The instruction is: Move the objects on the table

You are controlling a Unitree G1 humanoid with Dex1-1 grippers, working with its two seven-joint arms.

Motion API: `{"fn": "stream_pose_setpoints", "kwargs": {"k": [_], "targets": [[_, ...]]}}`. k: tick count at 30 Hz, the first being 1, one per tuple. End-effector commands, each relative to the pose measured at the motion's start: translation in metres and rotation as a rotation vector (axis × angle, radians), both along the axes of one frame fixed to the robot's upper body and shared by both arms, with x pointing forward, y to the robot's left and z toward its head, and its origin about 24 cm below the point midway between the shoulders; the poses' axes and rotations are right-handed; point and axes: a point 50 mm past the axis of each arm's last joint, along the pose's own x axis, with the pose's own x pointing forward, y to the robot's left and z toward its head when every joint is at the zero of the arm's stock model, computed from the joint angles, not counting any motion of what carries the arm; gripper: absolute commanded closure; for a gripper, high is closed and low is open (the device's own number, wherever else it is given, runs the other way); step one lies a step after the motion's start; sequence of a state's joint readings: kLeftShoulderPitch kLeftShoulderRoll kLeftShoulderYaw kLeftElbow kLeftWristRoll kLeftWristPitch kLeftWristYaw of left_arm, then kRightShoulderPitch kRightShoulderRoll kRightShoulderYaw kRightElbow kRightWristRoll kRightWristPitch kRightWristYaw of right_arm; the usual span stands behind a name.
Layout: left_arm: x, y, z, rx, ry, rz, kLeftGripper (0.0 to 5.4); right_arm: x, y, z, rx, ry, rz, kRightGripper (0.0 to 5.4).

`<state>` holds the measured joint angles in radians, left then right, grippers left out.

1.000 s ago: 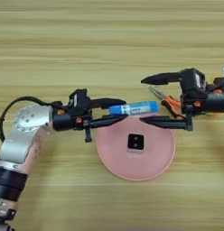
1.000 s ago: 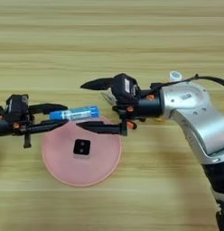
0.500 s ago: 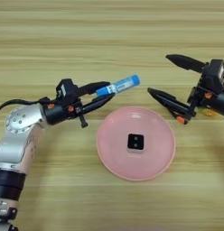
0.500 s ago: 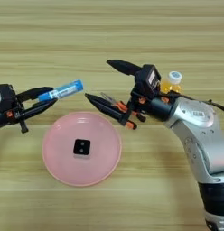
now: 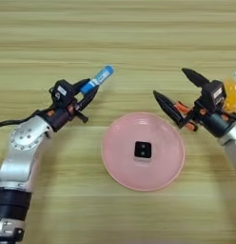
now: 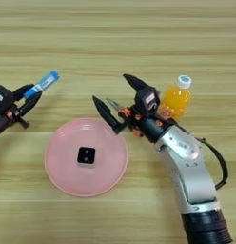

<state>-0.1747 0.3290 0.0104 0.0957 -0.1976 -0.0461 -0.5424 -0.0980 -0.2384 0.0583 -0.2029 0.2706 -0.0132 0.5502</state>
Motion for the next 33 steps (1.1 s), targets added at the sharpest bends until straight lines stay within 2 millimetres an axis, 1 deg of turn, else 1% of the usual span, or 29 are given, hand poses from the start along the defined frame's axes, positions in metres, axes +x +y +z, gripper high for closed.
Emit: {"fn": "stream_pose_setpoints", "kwargs": {"k": [1,9,20,33], "targets": [[0.002,0.004,-0.002,0.006,0.000,0.095,4.05,0.001,0.002,-0.006,0.021,-0.028,-0.066,0.00],[-0.002,0.012,-0.016,-0.052,0.031,0.243,4.05,0.002,0.004,-0.009,0.054,-0.064,-0.122,0.00],[-0.023,-0.003,-0.053,-0.002,0.184,0.213,4.05,0.007,0.001,-0.006,0.096,-0.083,-0.179,0.00],[-0.039,-0.009,-0.079,0.017,0.295,0.184,4.05,0.010,0.001,0.000,0.112,-0.100,-0.178,0.00]]}}
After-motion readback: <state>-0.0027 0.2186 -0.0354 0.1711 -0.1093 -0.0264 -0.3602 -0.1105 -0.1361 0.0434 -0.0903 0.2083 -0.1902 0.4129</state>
